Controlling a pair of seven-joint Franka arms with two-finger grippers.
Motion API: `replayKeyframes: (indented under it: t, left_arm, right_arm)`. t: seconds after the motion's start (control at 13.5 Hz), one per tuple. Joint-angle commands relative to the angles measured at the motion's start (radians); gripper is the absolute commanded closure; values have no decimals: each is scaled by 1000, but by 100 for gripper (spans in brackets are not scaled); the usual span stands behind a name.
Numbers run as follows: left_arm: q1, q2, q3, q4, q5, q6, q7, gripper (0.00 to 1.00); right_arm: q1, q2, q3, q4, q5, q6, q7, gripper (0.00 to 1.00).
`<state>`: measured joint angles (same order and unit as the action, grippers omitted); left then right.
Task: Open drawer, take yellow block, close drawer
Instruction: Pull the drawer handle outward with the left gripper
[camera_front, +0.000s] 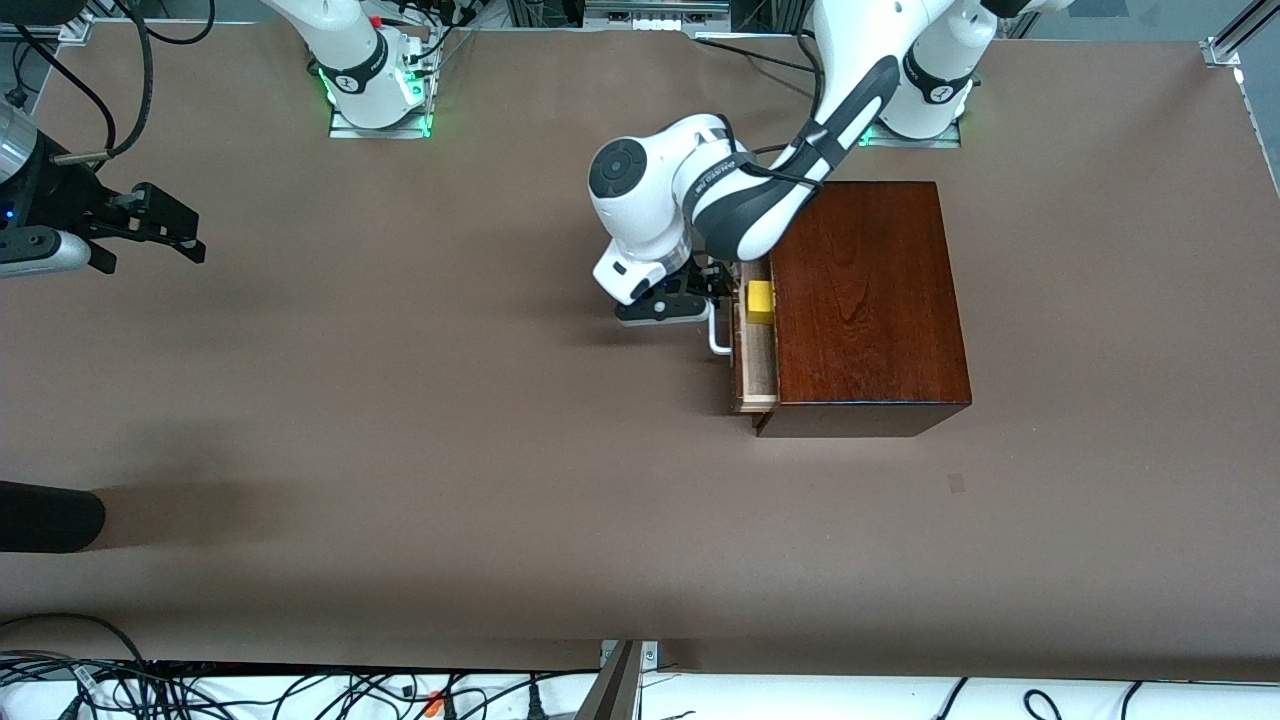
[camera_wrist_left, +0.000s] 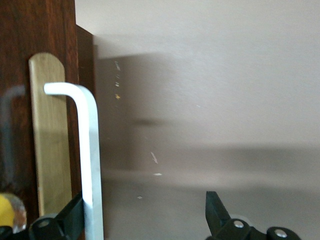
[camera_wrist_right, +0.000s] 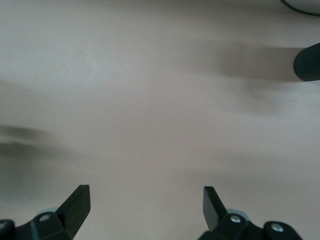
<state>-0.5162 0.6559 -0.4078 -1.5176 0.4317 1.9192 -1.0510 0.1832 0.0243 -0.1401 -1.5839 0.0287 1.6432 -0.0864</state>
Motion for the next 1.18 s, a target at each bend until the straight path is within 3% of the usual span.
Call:
replayKeyframes:
  t: [0.0,1.11]
  left_arm:
    - [-42,45,-5,62,-33,21,-17,0]
    - [-114,134,-5,220,-73,41,-64,0]
  right_arm:
    - [-2,-4,5,4,2,-8,10,0]
    - [-5,-4,2,4,2,-9,8,0]
